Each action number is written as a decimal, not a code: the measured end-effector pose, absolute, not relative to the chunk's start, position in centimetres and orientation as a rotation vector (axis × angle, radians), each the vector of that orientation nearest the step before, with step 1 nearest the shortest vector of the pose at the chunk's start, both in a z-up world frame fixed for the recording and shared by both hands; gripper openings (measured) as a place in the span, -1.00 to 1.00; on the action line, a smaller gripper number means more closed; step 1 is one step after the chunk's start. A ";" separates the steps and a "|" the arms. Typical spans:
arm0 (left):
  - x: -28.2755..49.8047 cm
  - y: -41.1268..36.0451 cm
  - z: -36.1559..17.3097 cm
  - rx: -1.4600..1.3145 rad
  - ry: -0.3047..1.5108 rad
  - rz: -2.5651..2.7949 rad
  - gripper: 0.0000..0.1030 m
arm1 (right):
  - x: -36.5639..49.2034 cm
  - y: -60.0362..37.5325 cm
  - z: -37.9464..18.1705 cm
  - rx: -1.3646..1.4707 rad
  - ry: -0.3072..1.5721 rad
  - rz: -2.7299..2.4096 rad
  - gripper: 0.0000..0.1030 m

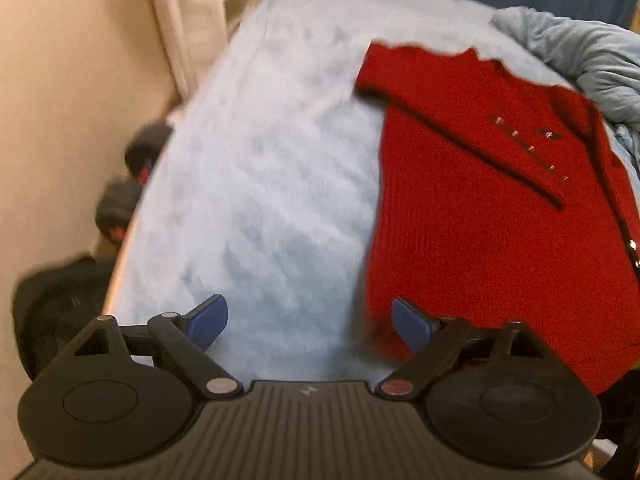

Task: Fold small clothes
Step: 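Grasp the sleeve cuff with the left gripper and lift it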

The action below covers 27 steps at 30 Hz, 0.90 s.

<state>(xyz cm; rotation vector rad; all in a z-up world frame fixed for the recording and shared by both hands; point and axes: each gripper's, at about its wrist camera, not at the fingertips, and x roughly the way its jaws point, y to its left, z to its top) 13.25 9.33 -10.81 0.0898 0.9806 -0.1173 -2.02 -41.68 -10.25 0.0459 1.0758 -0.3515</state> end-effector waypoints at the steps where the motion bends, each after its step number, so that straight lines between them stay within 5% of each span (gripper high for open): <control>1: 13.3 8.8 -10.0 0.093 0.950 -0.135 0.80 | -2.0 -41.4 -9.2 0.051 1.034 -0.348 0.16; 9: 18.7 -5.0 -6.7 0.106 0.800 -0.501 0.99 | 3.3 -40.3 -6.5 0.114 0.846 -0.364 0.16; 19: 29.4 -22.6 -17.5 0.276 1.034 -0.609 0.98 | 7.7 -42.1 -9.5 0.182 0.933 -0.404 0.15; 20: 29.7 -22.7 -18.3 0.277 1.063 -0.608 0.65 | 8.0 -42.2 -9.9 0.181 0.940 -0.408 0.15; 21: 30.2 -23.0 -19.2 0.271 1.086 -0.634 0.01 | 8.4 -42.4 -10.3 0.179 0.950 -0.413 0.15; 22: 30.3 -22.9 -19.3 0.271 1.070 -0.636 -0.21 | 8.6 -42.4 -10.7 0.177 0.960 -0.419 0.14; 23: 30.8 -22.4 -18.9 0.248 1.061 -0.646 -0.81 | 9.0 -42.4 -11.2 0.173 0.971 -0.421 0.14; 27: 34.2 -14.4 -13.6 -0.058 1.027 -0.550 -0.85 | 9.8 -42.6 -12.1 0.152 0.988 -0.422 0.09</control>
